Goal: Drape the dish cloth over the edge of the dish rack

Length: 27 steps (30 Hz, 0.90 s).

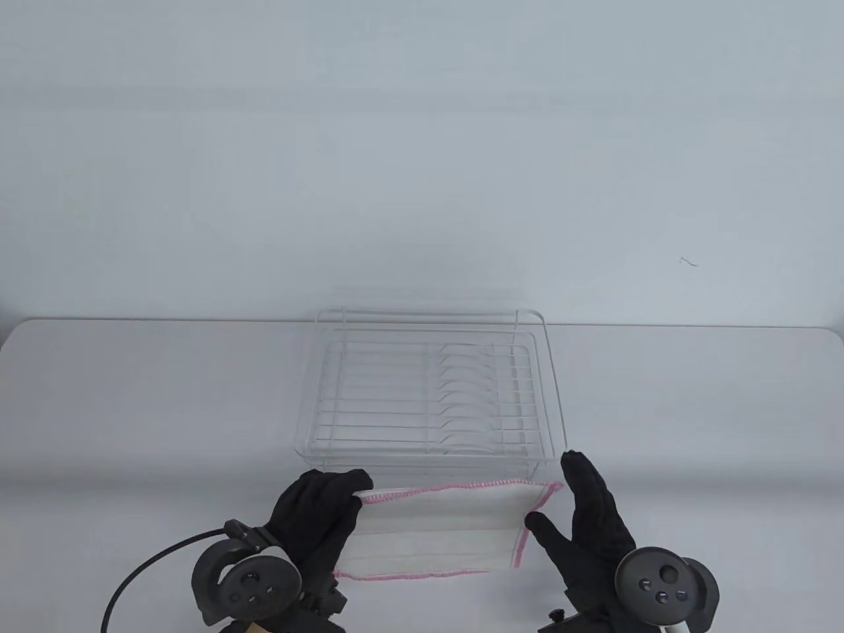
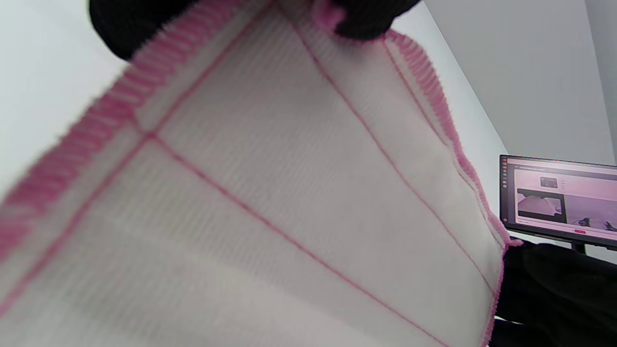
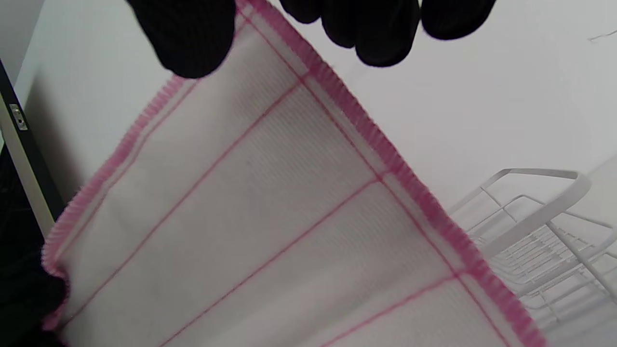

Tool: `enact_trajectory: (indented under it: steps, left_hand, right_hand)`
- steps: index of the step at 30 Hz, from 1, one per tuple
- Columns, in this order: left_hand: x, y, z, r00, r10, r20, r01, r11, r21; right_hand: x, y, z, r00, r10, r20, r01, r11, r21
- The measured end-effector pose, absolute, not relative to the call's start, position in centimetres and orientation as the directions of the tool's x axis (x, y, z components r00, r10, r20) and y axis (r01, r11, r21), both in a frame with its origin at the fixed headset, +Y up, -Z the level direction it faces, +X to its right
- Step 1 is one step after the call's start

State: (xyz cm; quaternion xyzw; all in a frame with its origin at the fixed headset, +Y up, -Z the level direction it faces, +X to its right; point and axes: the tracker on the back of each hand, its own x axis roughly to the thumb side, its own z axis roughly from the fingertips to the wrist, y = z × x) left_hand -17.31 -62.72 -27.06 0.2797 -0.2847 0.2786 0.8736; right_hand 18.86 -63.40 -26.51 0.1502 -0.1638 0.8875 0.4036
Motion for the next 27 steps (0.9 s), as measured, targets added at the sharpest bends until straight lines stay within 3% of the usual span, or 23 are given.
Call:
enact_trajectory:
  steps: [13,23,27]
  left_hand:
    - [-17.2,-65.0,-26.5,0.685,0.288,0.670,-0.636,0.685,0.356]
    - [-17.3,-63.2,-27.7,0.727,0.278,0.628,-0.607,0.688,0.398]
    - [-17.0,-61.4,-29.9,0.781,0.231,0.581,-0.523,0.751,0.404]
  right_hand:
    - [18.6,-63.9,-26.5,-0.632,0.633,0.447,-0.765,-0.603,-0.227]
    - [17.8,-63.7,-27.5,-0.637,0.650,0.413,-0.769,-0.572,-0.286]
    - [17.2,-61.9,-29.7,-0.722,0.602,0.343,-0.692,-0.645,-0.325]
